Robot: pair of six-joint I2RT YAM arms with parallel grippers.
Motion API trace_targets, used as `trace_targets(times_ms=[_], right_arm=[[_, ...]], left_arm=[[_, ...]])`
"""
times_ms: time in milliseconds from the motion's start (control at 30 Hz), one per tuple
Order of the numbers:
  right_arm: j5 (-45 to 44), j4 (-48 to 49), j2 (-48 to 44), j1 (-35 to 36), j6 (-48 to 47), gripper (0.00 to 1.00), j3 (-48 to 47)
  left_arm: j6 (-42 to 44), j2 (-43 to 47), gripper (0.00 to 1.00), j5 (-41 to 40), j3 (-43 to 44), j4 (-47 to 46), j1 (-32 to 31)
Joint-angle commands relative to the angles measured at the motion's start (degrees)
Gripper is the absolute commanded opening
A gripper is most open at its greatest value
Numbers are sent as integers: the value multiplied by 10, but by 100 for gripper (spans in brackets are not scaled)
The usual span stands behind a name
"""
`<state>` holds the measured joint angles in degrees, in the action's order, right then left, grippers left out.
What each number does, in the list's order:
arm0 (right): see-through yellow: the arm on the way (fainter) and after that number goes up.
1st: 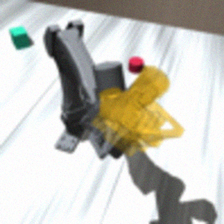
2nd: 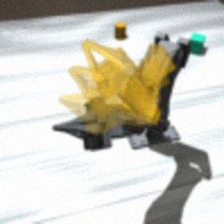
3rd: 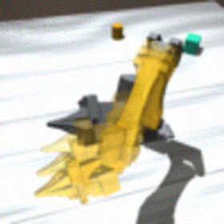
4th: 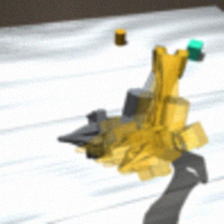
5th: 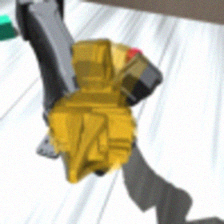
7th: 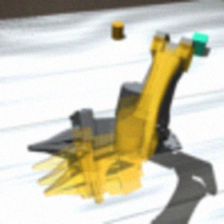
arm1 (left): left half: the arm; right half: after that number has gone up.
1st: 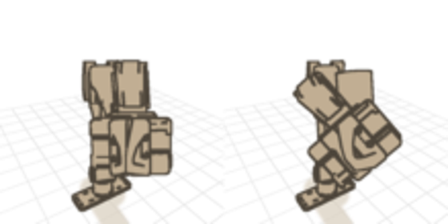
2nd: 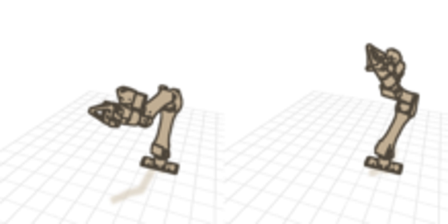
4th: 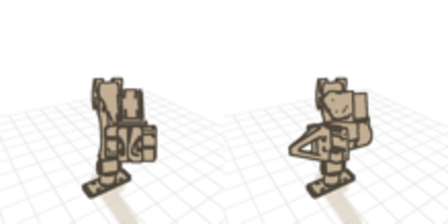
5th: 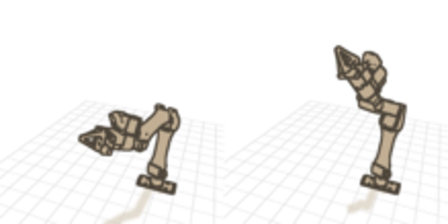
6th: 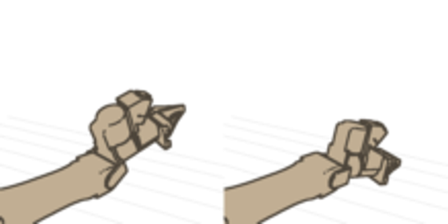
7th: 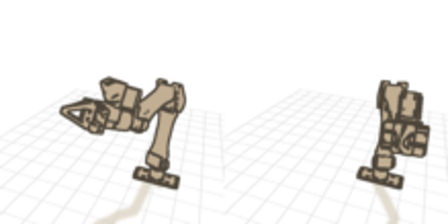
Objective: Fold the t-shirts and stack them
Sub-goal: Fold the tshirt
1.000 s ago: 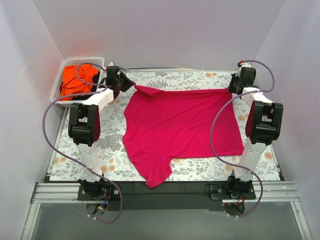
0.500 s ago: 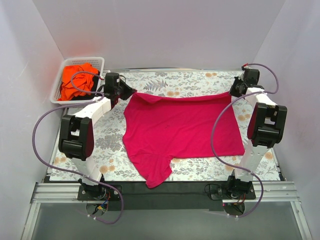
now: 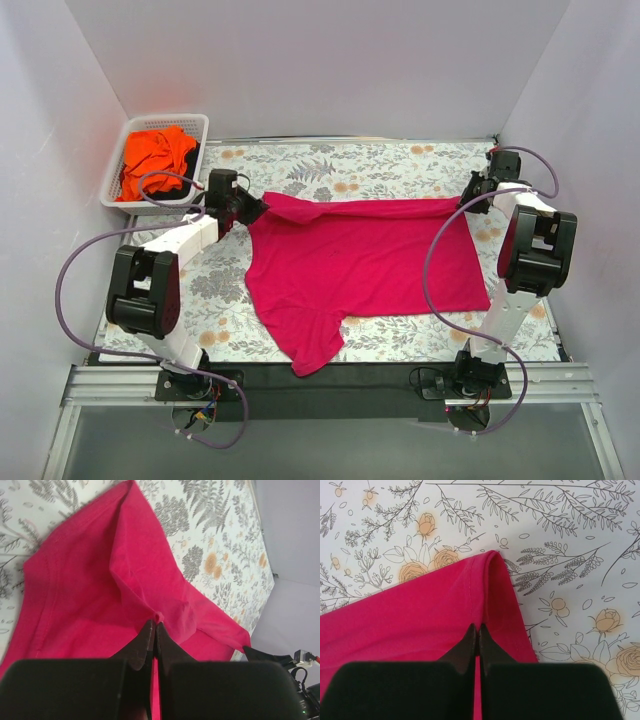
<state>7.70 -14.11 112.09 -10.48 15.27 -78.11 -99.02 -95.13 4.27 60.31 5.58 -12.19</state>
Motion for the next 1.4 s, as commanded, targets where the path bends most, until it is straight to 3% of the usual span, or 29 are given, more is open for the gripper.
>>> trace_targets(times_ms=[0, 333, 1000, 1200, 1333, 1367], right_arm=[[13, -10, -27, -3, 10, 1, -2], [6, -26, -30, -5, 10, 1, -21], [-10, -30, 13, -8, 13, 1, -39], [-13, -31, 16, -8, 16, 4, -35], [-28, -39, 8, -8, 22, 21, -32], [-35, -44, 2, -8, 22, 25, -31]], left_arm=[[-24, 46, 0, -15, -25, 1, -4], [-22, 80, 0, -21, -20, 33, -8], [-44, 103, 2, -21, -116, 36, -38], [-57, 105, 26, -28, -150, 26, -38], [-53, 122, 45, -16, -157, 27, -39], [-43, 129, 54, -15, -156, 28, -38]])
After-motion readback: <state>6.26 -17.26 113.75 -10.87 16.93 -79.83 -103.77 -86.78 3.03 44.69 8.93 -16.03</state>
